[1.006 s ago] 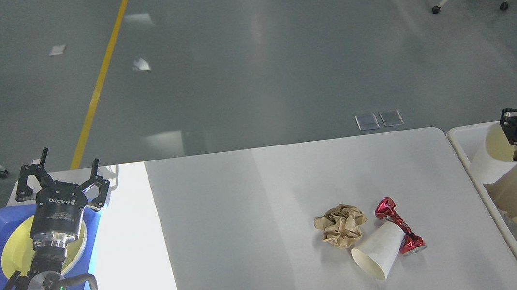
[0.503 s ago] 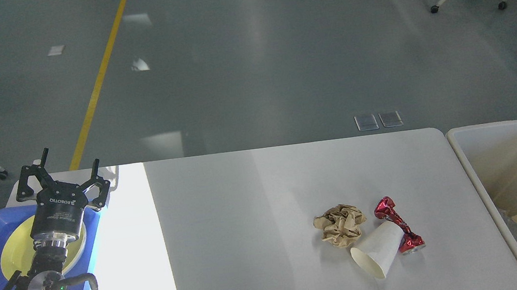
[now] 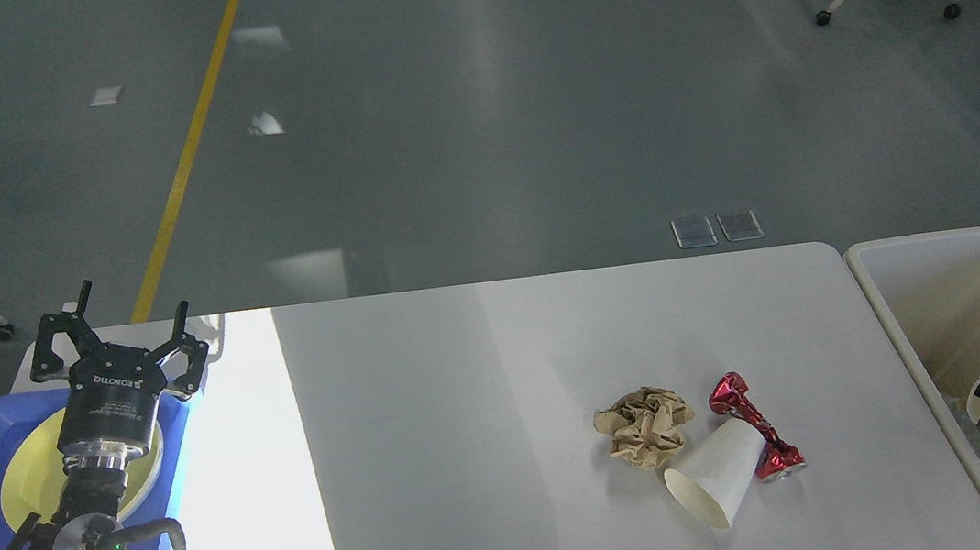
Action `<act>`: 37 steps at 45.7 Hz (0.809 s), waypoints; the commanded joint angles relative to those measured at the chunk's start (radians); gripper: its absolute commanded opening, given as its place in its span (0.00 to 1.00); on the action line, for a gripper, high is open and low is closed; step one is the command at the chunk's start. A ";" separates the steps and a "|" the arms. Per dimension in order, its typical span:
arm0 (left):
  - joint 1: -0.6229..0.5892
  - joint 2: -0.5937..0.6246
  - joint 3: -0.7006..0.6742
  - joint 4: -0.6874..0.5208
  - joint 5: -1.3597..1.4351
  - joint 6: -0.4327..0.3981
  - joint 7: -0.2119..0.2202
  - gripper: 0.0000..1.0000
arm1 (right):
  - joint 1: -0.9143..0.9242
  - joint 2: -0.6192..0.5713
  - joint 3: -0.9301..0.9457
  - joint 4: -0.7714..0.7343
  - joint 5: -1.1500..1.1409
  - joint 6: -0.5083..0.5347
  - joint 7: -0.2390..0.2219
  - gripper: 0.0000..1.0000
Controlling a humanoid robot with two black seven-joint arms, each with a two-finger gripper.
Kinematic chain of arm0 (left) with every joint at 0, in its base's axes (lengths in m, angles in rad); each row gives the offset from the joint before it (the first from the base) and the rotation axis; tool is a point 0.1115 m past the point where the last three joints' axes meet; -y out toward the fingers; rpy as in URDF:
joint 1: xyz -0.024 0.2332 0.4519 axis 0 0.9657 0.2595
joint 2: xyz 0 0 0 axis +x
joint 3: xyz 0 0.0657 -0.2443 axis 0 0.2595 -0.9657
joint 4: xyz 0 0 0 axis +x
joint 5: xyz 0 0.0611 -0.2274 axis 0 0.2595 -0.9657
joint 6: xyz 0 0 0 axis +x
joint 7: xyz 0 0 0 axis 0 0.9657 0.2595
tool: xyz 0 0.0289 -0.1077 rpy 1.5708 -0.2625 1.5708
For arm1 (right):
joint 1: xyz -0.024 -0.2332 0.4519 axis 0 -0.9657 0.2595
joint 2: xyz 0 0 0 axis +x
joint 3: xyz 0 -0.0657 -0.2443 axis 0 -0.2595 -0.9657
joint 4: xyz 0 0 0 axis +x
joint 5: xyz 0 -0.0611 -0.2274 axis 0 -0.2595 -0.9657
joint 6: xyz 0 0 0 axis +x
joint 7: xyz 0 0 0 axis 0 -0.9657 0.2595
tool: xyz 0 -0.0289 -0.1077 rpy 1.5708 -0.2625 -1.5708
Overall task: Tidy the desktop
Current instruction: 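Release the cup in the bin and raise the right gripper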
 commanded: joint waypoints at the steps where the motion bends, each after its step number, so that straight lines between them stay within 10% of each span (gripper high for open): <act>1: 0.000 -0.001 -0.001 0.000 0.000 0.001 0.000 0.97 | -0.044 0.012 0.010 -0.023 0.003 -0.040 -0.001 0.00; 18: 0.000 0.001 0.001 0.000 0.000 0.001 0.000 0.97 | -0.077 0.018 0.033 -0.022 0.004 -0.061 -0.001 0.00; 24: 0.000 -0.001 0.001 0.000 0.000 0.001 0.000 0.97 | -0.077 0.016 0.027 -0.022 0.000 -0.118 0.001 0.99; 37: 0.000 -0.001 0.001 0.000 0.000 0.000 0.000 0.97 | -0.074 0.015 0.032 -0.014 -0.007 -0.133 0.001 1.00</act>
